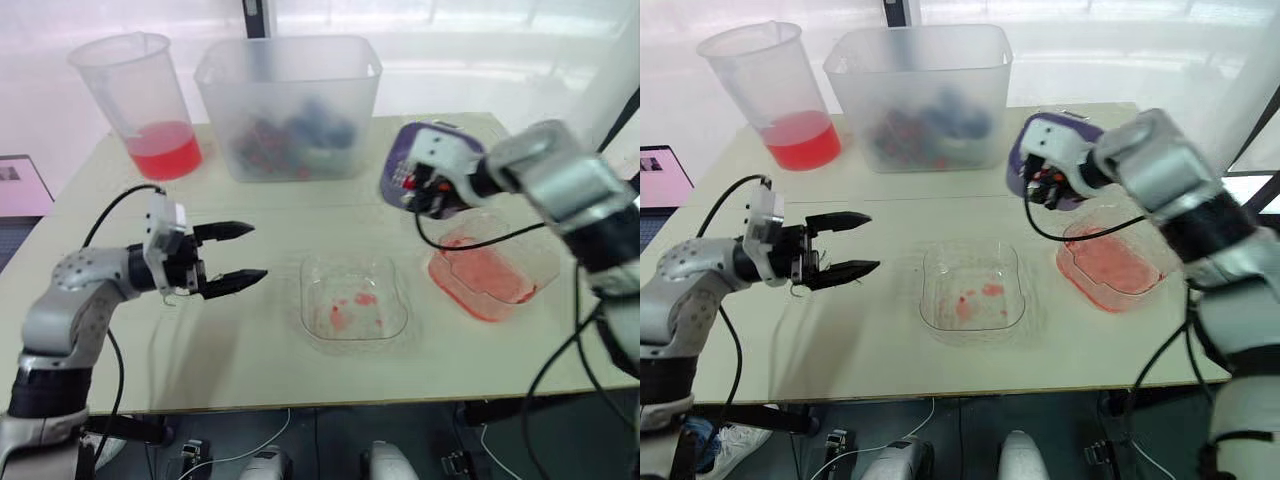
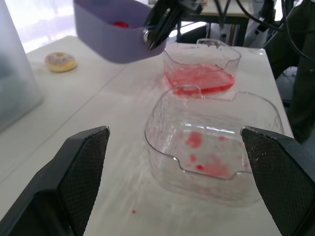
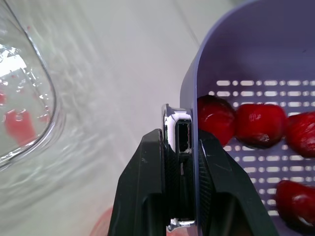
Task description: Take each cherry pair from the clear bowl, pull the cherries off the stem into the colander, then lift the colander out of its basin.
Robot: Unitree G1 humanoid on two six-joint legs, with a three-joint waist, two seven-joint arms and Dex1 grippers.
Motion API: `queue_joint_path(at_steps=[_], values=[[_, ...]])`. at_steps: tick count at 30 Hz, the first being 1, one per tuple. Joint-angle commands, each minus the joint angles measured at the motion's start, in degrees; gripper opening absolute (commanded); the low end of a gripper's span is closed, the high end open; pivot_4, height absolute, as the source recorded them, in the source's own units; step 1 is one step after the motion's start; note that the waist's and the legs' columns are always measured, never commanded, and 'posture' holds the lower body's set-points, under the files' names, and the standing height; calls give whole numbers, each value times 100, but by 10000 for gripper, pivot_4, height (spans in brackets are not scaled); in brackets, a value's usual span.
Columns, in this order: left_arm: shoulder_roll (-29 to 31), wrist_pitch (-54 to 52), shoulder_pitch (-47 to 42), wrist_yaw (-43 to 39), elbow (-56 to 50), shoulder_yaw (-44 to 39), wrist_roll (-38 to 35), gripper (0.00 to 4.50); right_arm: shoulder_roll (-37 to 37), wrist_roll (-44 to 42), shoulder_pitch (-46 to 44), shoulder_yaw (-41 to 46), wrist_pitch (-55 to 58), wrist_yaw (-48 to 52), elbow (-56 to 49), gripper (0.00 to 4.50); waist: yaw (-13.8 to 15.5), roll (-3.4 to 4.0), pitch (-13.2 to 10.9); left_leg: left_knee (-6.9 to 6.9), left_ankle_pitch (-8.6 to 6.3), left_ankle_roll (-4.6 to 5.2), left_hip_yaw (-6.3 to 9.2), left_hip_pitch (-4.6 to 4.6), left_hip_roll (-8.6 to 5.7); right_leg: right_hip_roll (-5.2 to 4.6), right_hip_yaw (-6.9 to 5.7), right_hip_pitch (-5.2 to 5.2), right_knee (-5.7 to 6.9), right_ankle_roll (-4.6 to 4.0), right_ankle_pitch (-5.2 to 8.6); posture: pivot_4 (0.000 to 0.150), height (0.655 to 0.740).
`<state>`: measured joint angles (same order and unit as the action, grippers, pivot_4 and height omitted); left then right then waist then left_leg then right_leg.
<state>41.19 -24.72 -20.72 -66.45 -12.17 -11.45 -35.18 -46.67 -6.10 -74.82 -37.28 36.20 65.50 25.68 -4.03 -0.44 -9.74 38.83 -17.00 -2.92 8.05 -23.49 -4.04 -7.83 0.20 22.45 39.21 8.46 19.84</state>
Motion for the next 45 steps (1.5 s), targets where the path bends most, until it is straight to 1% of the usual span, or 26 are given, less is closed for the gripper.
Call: queue_joint_path(at_steps=[1,5,9,12,15,17,18,20,21,22,23,24,26,30,32,34,36,38,39,42,45], values=[[125,-87,249,302,-518,-409,-225,45000,393,524,-352,71,-1138,471,1128,2270,7,0,0,0,0,0,0,0,0,-1,0,1,-1,0,0,1500,7400],[269,-218,666,521,-864,-675,-361,45000,841,901,-408,161,-1980,863,2145,2270,16,1,0,1,1,-1,6,0,2,-9,-1,-1,1,0,0,1500,7400],[346,-294,782,682,-1014,-759,-472,45000,1154,1217,-500,277,-2628,982,2979,2270,-2,2,0,1,2,-3,7,0,0,-8,-2,-1,0,0,0,1500,7400],[417,-288,798,702,-1104,-703,-440,45000,1351,1350,-563,452,-2828,1044,3454,2270,-9,3,0,0,2,-3,6,0,0,-6,-1,2,0,0,0,1500,7400],[443,-304,757,731,-1133,-647,-484,45000,1451,1397,-584,652,-2923,1173,3656,2270,-6,4,-1,-1,2,-3,4,0,-1,-6,-1,2,0,0,0,1500,7400],[456,-294,705,722,-1095,-614,-484,45000,1422,1439,-594,782,-2911,1268,3654,13048,-3,4,-1,-1,2,-4,5,0,-1,-7,-1,2,0,0,0,1500,7400],[462,-285,659,707,-1051,-588,-476,45000,1375,1457,-617,847,-2881,1315,3613,16241,-3,4,-1,-1,2,-4,5,0,-1,-7,-1,2,0,0,0,1500,7400],[465,-270,594,676,-984,-551,-464,45000,1303,1503,-642,951,-2844,1424,3526,26178,-2,4,-1,0,2,-4,5,0,-2,-7,-1,2,0,0,0,1500,7400],[440,-186,508,619,-904,-524,-448,45000,1203,1518,-683,1038,-2775,1439,3447,32187,-2,4,-1,-1,2,-4,5,0,-3,-7,-1,2,0,0,0,1500,7400],[420,-124,449,577,-848,-508,-436,45000,1137,1538,-708,1110,-2721,1447,3387,37149,3,4,-1,-1,1,-4,4,0,-4,-7,-1,2,0,0,0,1500,7400],[379,-148,340,574,-758,-513,-507,45000,986,1615,-729,1149,-2742,1423,3283,41354,14,5,-1,0,2,-4,5,0,-4,-7,-1,2,0,0,0,1500,7400],[351,-173,266,575,-696,-519,-561,45000,886,1679,-733,1177,-2758,1402,3203,44199,13,5,-1,0,2,-4,5,0,-5,-8,-1,2,1,0,0,1500,7400],[317,-259,71,595,-484,-507,-630,45000,586,1582,-750,1402,-2457,1602,2795,44199,21,5,-1,1,1,-4,6,0,-6,-9,-1,-1,0,0,0,1500,7400],[318,-359,-251,605,-12,-437,-604,45000,-248,1192,-499,2082,-1569,1982,1439,44199,16,11,-4,-2,1,-4,2,0,-11,-9,-1,2,0,0,0,1500,7400],[359,-436,-376,628,294,-341,-480,45000,-824,835,-85,2663,-906,2030,465,44199,44,10,-4,-4,1,-4,2,-1,-10,-8,-2,2,-1,0,0,1500,7400],[454,-437,-399,534,538,-259,-368,45000,-1443,526,576,3302,-459,1960,-401,44199,82,10,-4,-6,1,-3,-1,0,-11,-7,-3,1,-1,0,0,1500,7400],[490,-403,-440,508,857,-289,-283,45000,-2014,288,1476,4136,-107,1742,-1023,44199,120,9,-4,-4,1,-3,-2,0,-12,-7,-3,-1,-1,0,0,1500,7400],[585,-324,-470,483,1231,-250,-67,45000,-2337,53,2455,5142,165,1528,-1480,44199,166,10,-4,-1,1,-3,-3,0,-11,-6,-3,-3,-1,0,0,1500,7400],[638,-243,-475,475,1408,-219,64,45000,-2369,-116,2905,5688,319,1475,-1656,44199,154,14,-4,1,1,-3,-7,0,-12,-6,-2,-5,1,0,0,1500,7400],[704,160,-487,510,1919,-172,462,45000,-2212,-149,4427,7355,164,1360,-1953,44199,145,17,-2,6,1,-3,-24,7,-10,1,1,-10,11,0,0,1500,7400],[671,462,-562,681,2343,-227,717,45000,-1943,-211,5616,8302,-127,1318,-2317,44199,159,15,1,4,1,-2,-31,11,-9,1,2,-11,11,0,0,1500,7400]])
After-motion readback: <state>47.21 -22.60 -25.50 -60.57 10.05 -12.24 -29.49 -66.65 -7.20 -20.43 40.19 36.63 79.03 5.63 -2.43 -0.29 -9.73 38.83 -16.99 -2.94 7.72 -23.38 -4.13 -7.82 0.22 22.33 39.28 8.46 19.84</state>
